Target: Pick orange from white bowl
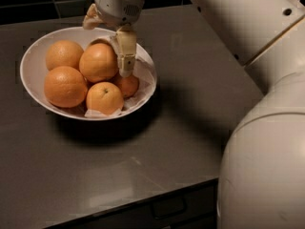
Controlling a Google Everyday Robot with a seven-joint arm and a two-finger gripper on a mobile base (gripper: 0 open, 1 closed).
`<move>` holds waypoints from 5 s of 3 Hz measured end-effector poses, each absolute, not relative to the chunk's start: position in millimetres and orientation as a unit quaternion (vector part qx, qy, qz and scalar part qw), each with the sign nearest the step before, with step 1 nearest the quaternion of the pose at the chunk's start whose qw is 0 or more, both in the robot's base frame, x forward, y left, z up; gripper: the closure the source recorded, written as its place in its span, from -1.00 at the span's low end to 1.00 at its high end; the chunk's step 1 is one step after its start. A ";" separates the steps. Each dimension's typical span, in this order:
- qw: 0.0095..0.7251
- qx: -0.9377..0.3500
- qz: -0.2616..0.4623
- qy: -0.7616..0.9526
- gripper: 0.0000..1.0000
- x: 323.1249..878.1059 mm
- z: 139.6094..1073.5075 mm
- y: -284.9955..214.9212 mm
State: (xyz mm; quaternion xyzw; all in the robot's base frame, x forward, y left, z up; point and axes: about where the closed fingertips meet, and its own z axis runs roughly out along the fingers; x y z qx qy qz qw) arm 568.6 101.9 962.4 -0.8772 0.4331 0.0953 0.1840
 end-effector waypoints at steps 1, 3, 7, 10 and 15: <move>0.183 -0.884 0.091 0.421 -0.86 568.8 959.2 112.6; 0.180 -0.888 0.091 0.412 -0.68 551.4 950.2 118.7; 0.166 -0.893 0.082 0.410 -0.60 538.4 947.4 111.1; 0.166 -0.898 0.063 0.403 -0.54 552.8 947.5 114.5; 0.165 -0.901 0.058 0.396 -0.06 556.8 938.7 119.2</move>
Offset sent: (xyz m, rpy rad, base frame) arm -0.0296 0.0043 -0.0170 -0.0600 0.0222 0.0607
